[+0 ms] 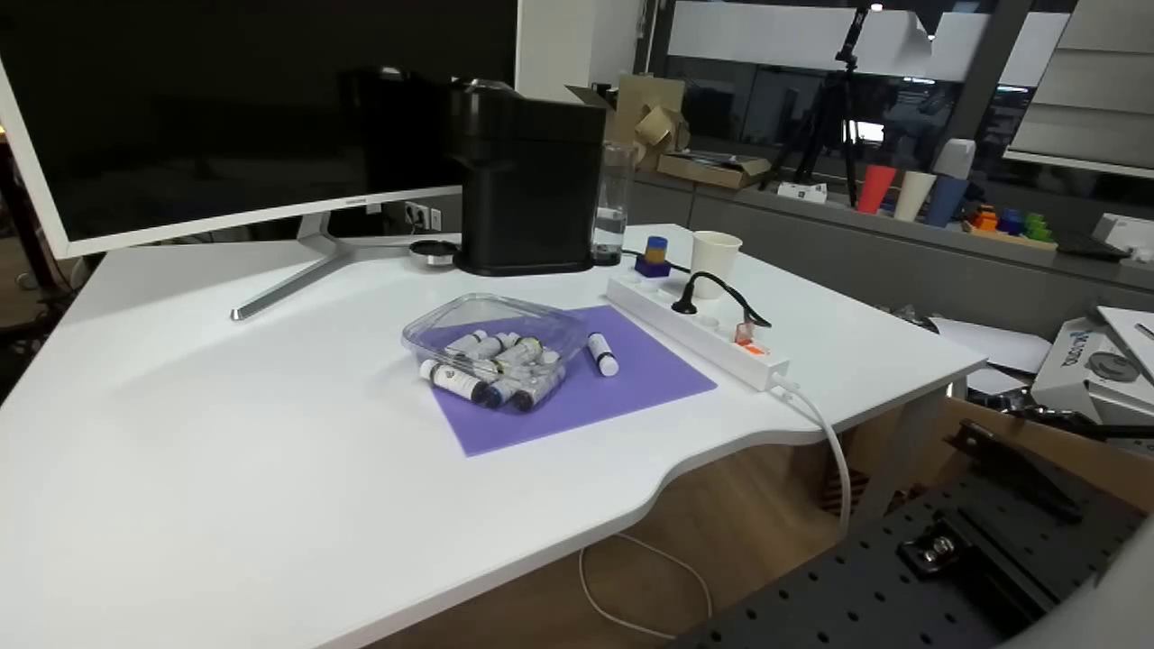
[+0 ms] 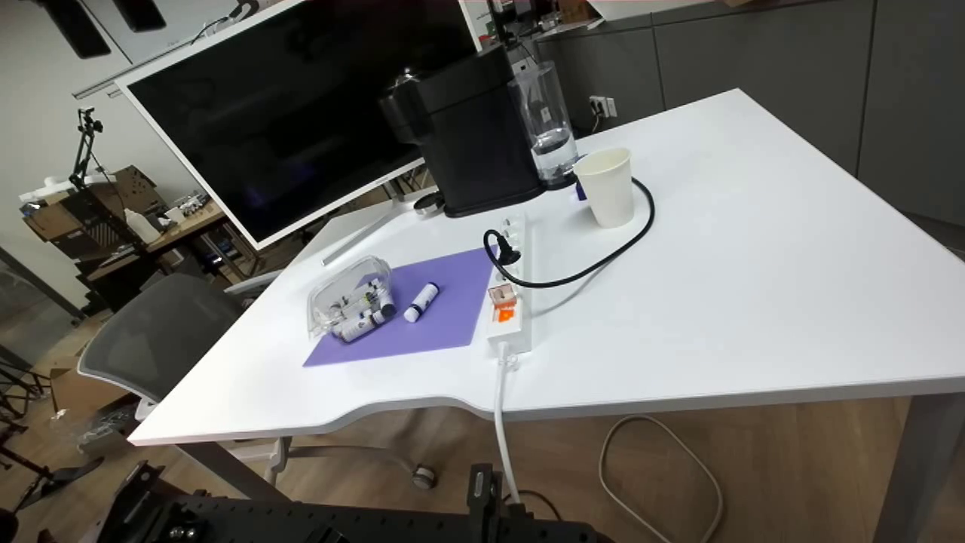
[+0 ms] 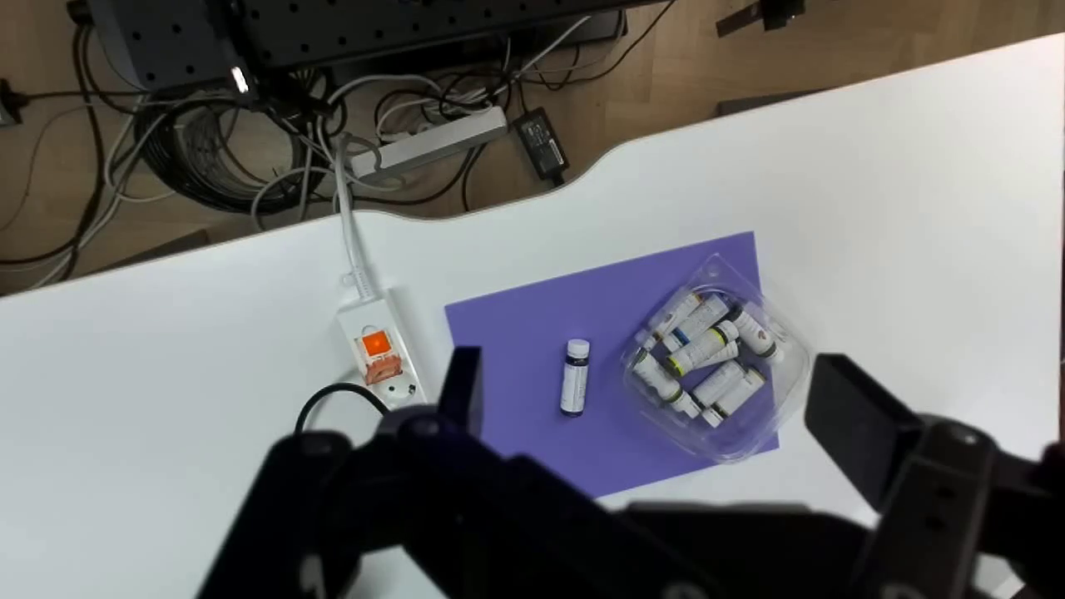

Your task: Open the box then turn off the big switch on the adapter

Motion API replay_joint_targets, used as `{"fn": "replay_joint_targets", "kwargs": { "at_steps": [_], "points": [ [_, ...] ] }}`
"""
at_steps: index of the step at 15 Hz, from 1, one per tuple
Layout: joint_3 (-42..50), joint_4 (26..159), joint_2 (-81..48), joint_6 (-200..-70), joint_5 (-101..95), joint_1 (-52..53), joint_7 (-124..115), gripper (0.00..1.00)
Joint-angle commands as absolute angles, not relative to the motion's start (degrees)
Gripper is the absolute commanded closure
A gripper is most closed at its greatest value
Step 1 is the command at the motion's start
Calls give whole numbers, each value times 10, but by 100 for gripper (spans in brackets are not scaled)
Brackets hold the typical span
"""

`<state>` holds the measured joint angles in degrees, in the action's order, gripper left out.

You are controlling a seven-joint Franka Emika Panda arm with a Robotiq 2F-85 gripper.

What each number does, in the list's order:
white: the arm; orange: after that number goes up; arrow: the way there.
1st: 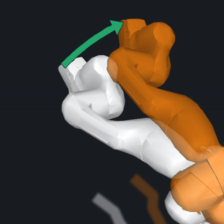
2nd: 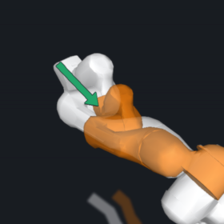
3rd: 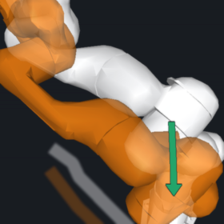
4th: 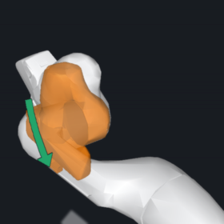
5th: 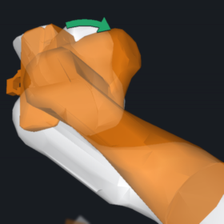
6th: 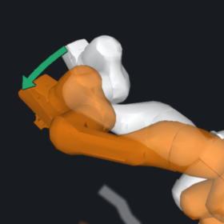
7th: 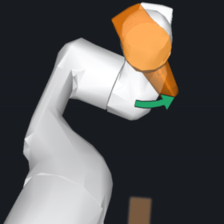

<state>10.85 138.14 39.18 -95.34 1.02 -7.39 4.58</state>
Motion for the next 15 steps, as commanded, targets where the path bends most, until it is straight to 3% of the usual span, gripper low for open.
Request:
{"fn": "replay_joint_targets", "kwargs": {
  "at_steps": [1, 8, 15],
  "points": [
    [101, 1383, 392, -967, 6, -77, 49, 0],
    [20, 1449, 341, -1133, -115, -46, 73, 0],
    [-39, 1543, 276, -1219, -173, 30, 121, 0]
  ]
}}
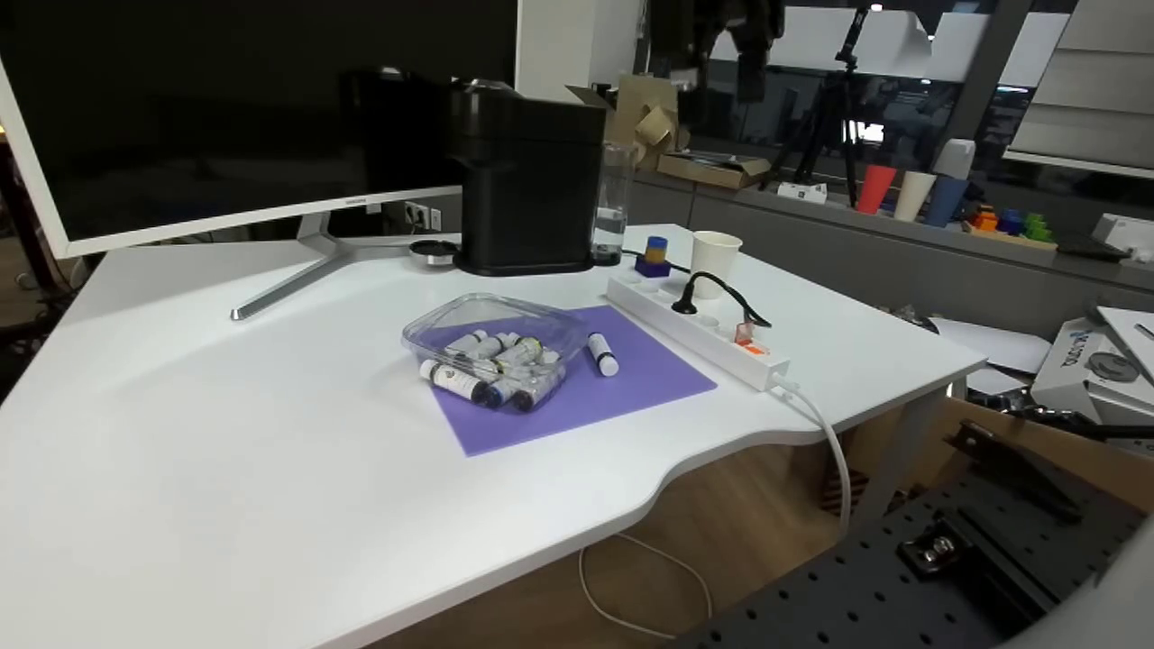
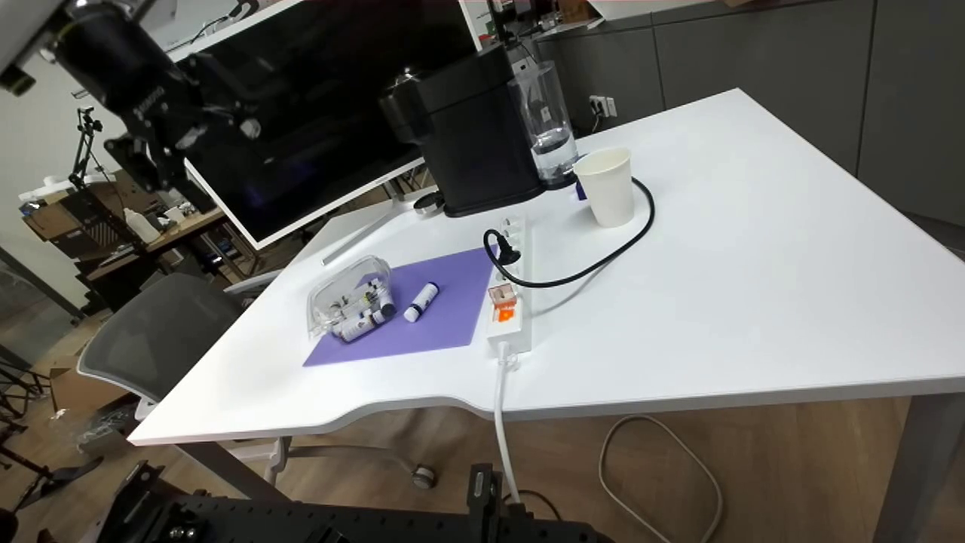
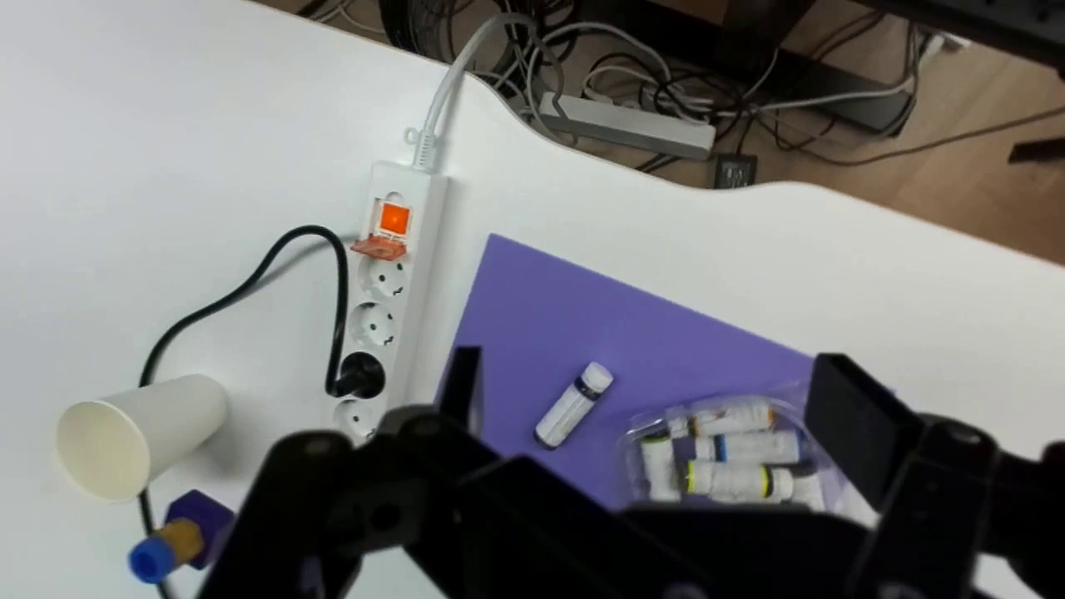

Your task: Open the box then turn off the big switch on the adapter

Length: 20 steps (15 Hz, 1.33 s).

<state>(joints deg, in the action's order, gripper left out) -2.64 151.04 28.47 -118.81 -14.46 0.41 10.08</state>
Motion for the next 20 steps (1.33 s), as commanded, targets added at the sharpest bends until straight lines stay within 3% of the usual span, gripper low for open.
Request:
{"fn": "replay_joint_targets", "kwargs": {
  "at_steps": [1, 4, 5, 11, 20],
  "points": [
    [-52, 1561, 276, -1249, -194, 36, 112, 0],
    [-68, 1597, 293, -1349, -244, 41, 92, 0],
    [-62, 1574, 267, -1307, -217, 44, 105, 0],
    [-95, 1585, 263, -1344, -285, 23, 69, 0],
    [-144, 1554, 96, -1456, -486, 0, -113, 0]
  ]
}}
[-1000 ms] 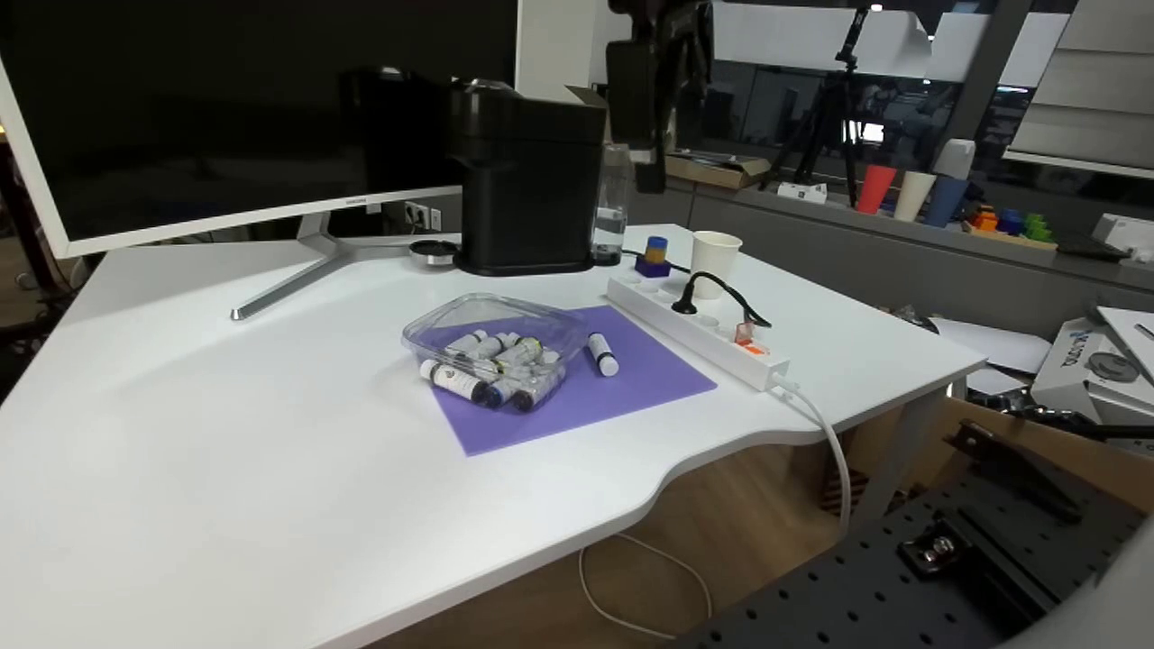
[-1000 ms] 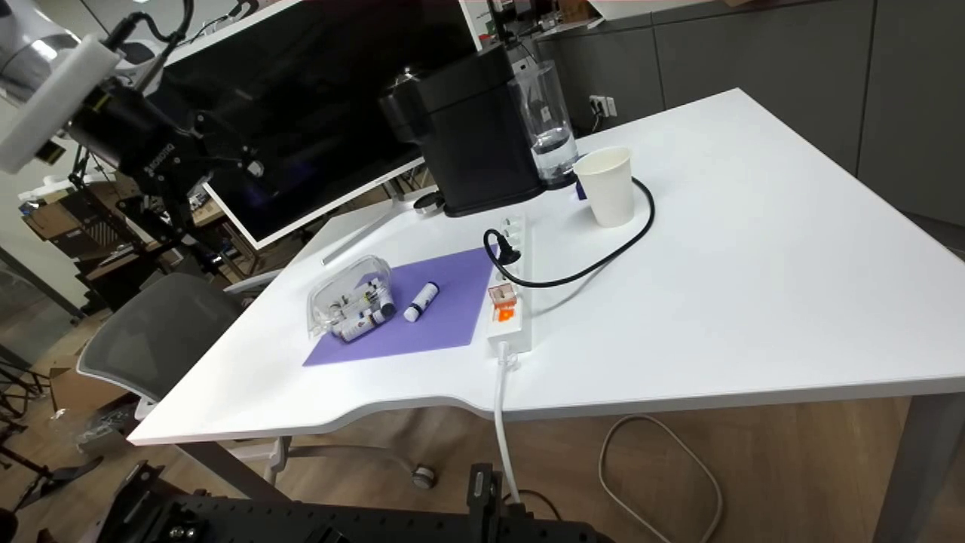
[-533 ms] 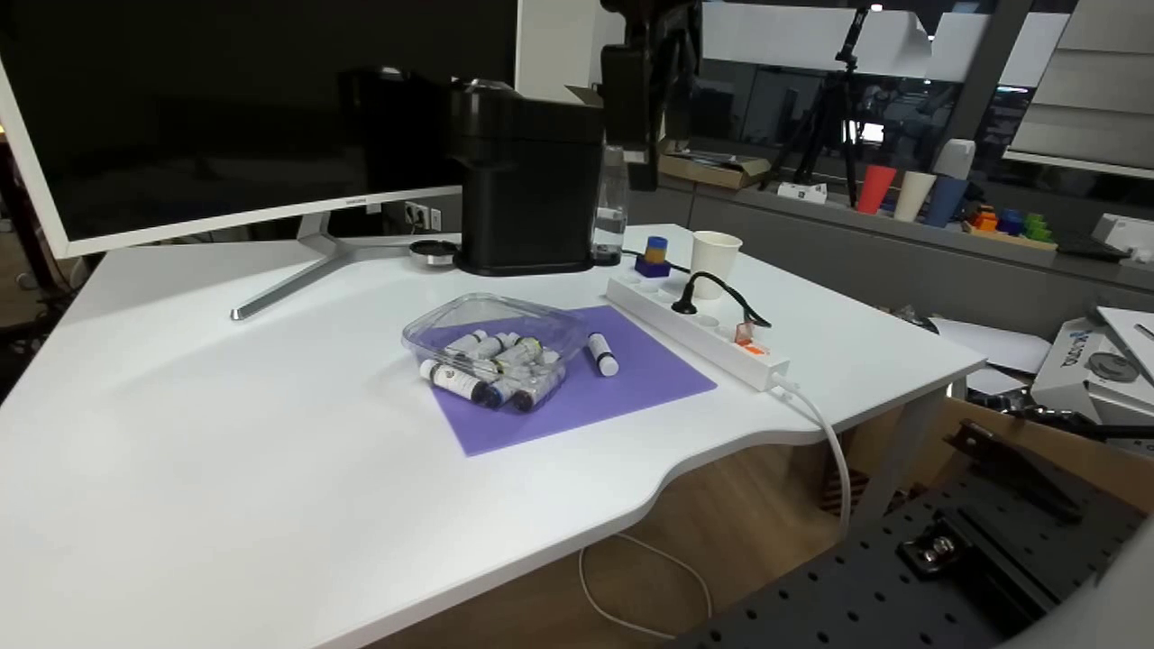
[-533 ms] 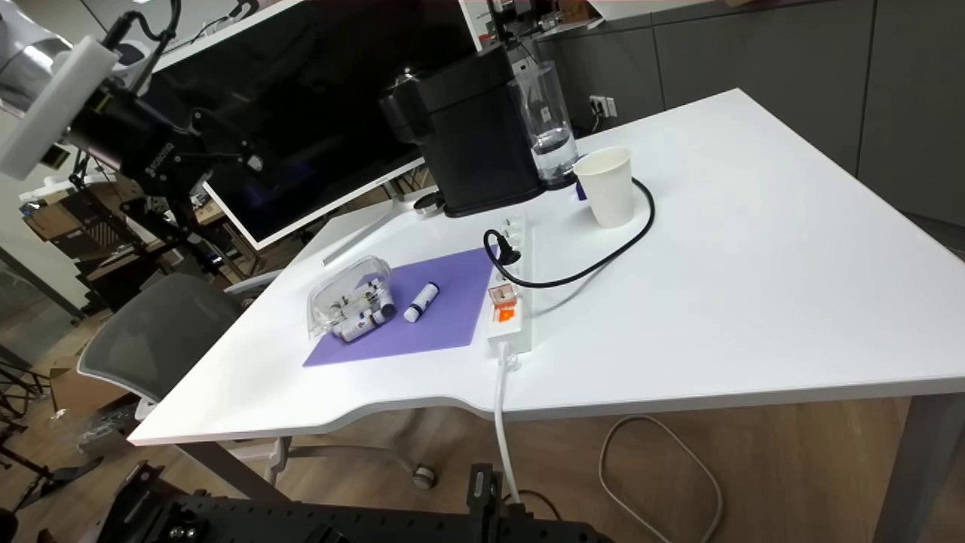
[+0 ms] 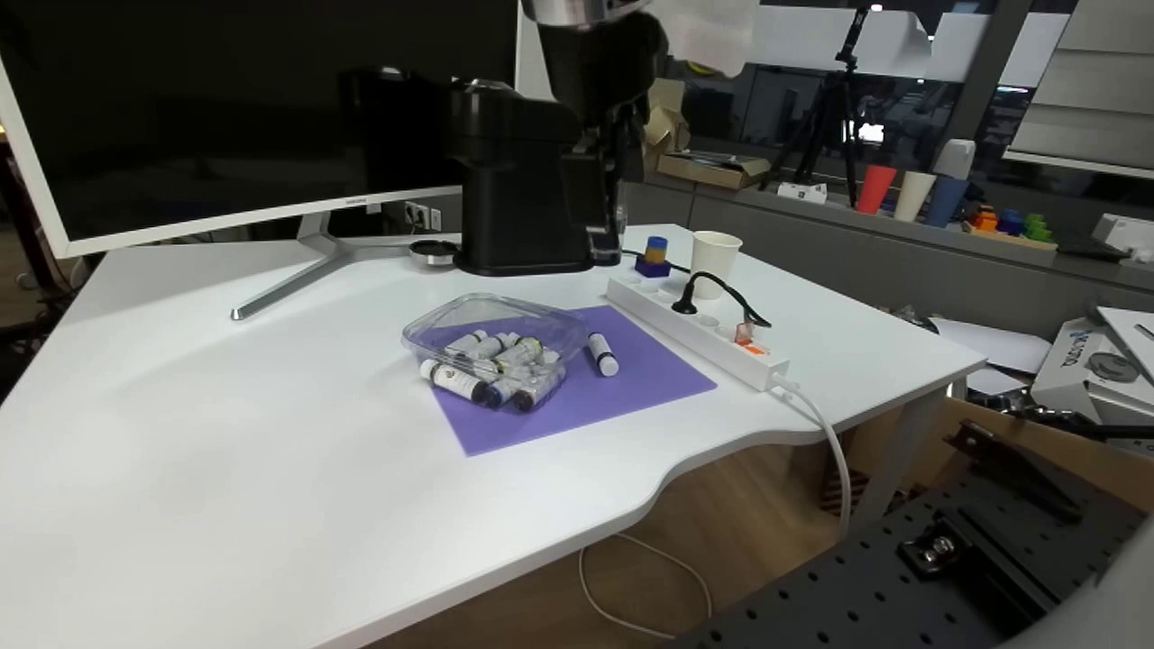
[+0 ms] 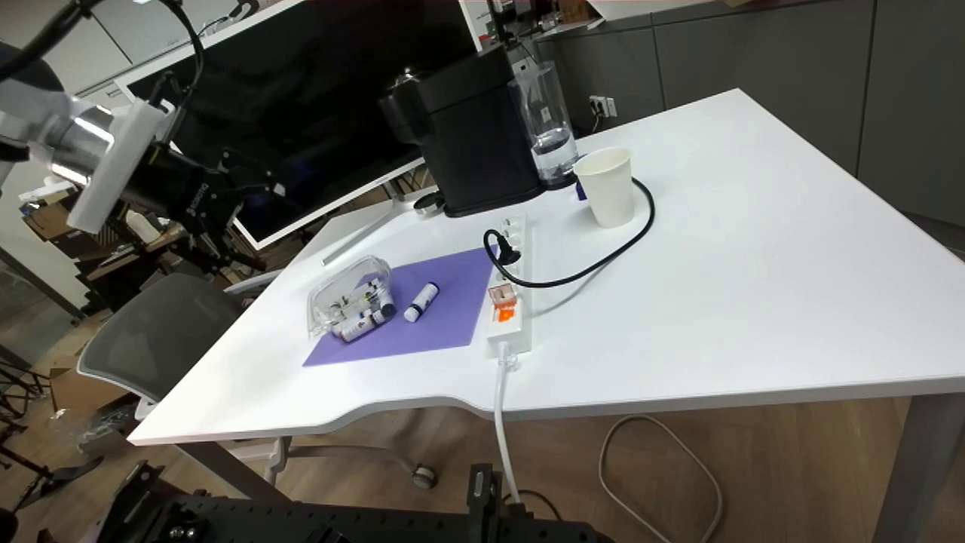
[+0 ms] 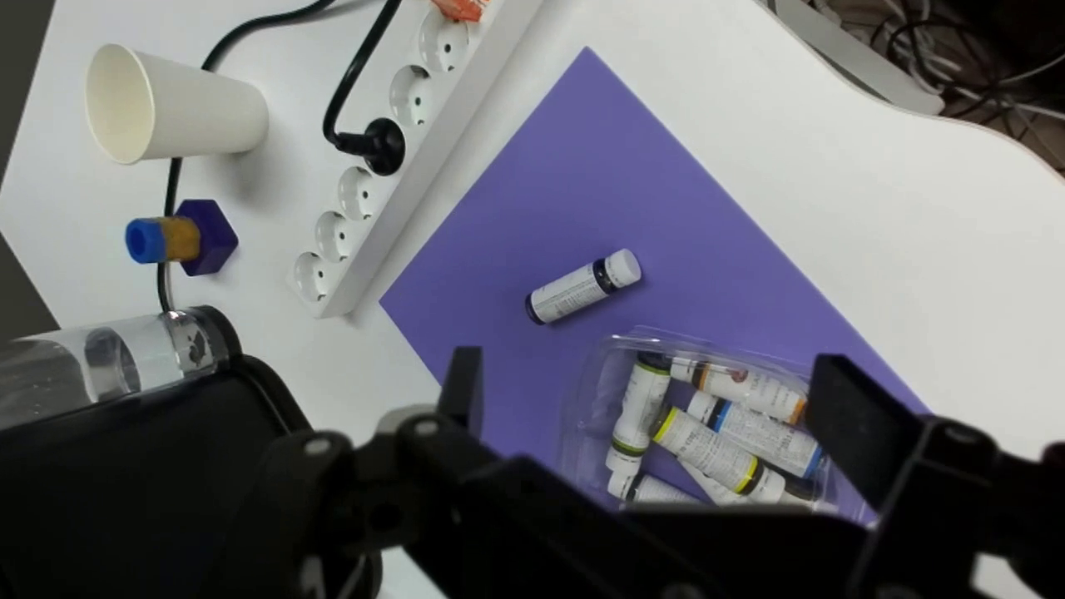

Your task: Open the box then turn off the big switch on the adapter

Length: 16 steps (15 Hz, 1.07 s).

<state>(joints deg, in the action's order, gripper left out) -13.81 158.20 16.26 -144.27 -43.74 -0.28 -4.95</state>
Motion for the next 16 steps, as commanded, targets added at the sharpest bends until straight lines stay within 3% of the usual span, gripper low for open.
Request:
{"fn": "replay_joint_targets", "kwargs": {
  "at_steps": [1, 16],
  "points": [
    [-142, 1550, 77, -1460, -497, 6, -125, 0],
    [-117, 1527, -26, -1472, -517, 52, -144, 0]
  ]
}}
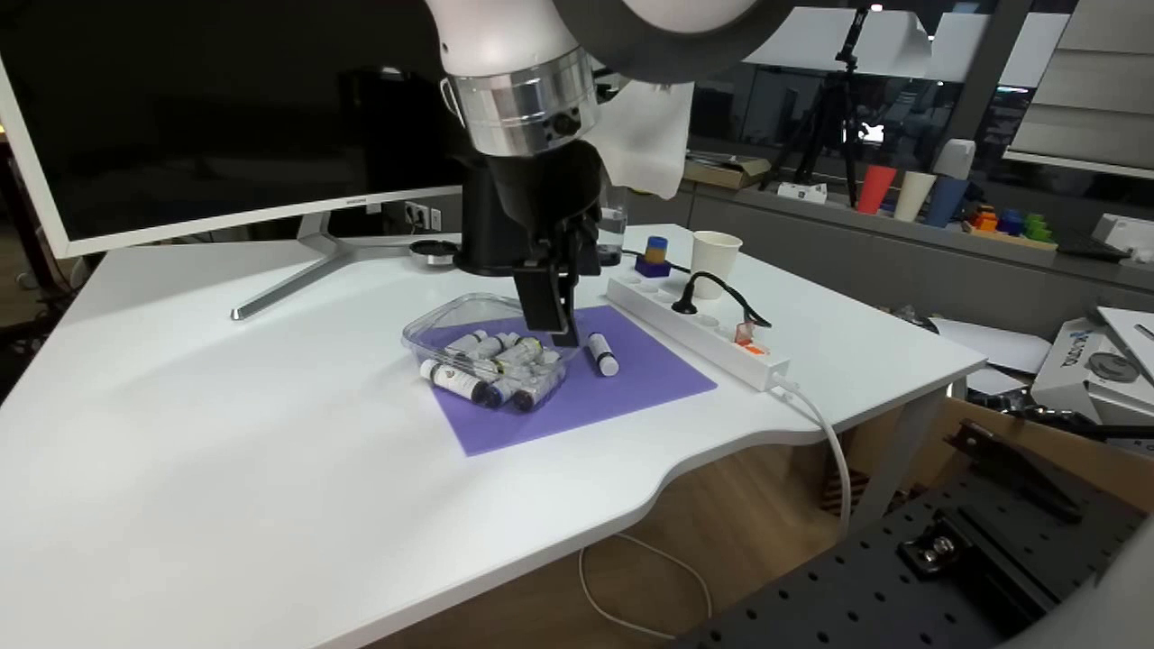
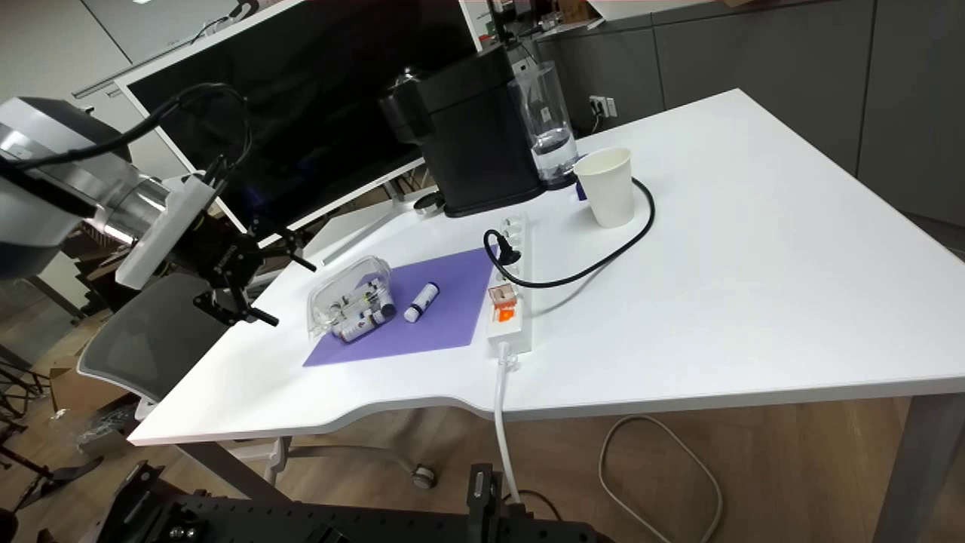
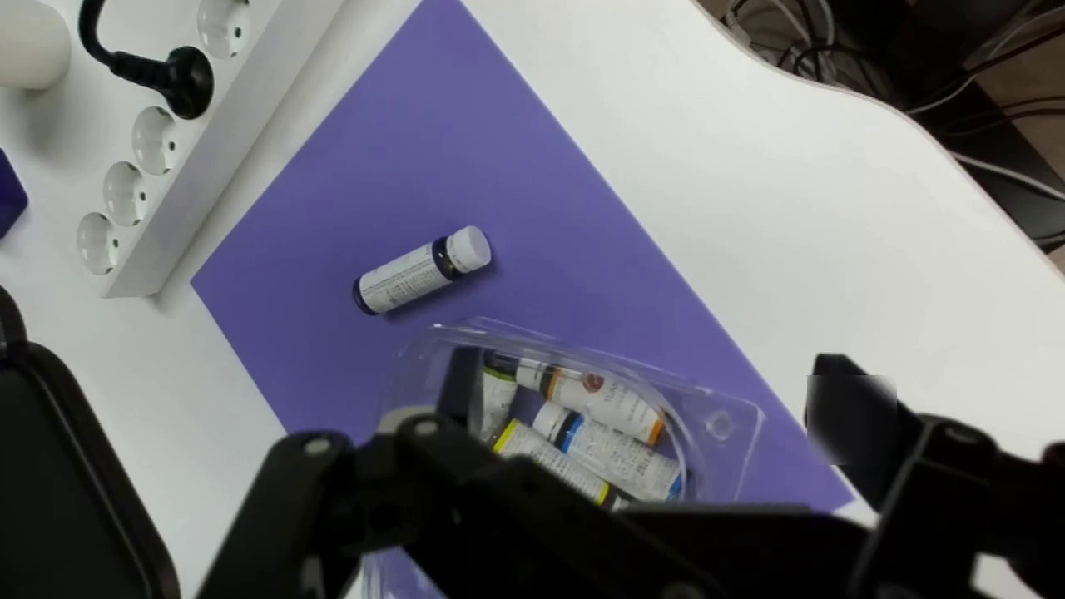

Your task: Open the box then turn off the big switch on the adapter

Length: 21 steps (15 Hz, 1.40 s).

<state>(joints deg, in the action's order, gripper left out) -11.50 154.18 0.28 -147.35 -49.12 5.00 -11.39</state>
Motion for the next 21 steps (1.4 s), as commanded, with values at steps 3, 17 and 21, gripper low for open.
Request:
{"fn": "replay_joint_targets", "kwargs": {
  "at_steps": [3, 17, 21],
  "points": [
    [-114, 1516, -54, -1469, -538, 53, -152, 0],
    [-78, 1443, -158, -1465, -626, 82, -201, 0],
    [-66, 1432, -168, -1468, -629, 94, -203, 0]
  ]
}}
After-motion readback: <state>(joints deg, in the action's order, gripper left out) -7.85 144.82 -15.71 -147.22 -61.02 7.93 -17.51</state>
